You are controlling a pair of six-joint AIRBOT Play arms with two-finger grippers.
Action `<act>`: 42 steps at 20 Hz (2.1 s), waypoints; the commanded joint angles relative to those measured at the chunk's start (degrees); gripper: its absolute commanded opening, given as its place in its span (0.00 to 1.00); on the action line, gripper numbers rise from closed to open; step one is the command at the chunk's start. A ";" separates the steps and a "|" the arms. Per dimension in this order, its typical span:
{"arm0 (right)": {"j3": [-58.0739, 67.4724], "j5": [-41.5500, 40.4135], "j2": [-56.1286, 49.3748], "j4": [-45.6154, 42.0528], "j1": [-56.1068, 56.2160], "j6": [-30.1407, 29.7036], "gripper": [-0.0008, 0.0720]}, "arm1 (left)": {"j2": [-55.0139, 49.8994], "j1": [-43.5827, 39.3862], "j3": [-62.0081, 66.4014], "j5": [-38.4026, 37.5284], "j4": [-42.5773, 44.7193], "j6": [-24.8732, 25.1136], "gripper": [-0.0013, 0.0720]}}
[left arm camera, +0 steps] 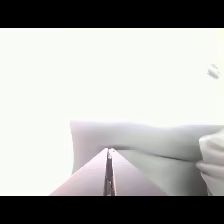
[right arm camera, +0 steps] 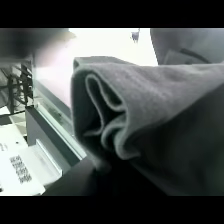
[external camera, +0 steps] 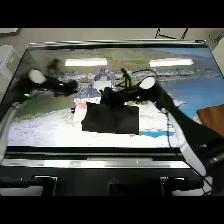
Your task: Fold the clothes and pants, and hang the long-sleeved shirts on hangers.
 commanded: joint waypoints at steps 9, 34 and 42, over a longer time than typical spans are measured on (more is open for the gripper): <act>0.04 2.21 -6.86 6.05 -7.19 -5.35 0.90 | 17.44 17.16 0.02 -8.68 9.14 4.26 0.05; 5.81 23.30 3.89 -5.14 -36.26 -7.63 0.06 | 17.33 15.50 0.02 -7.72 7.17 5.53 0.05; 24.96 29.24 7.74 -17.25 -58.77 6.19 0.06 | 17.33 15.50 0.02 -5.64 7.17 5.57 0.05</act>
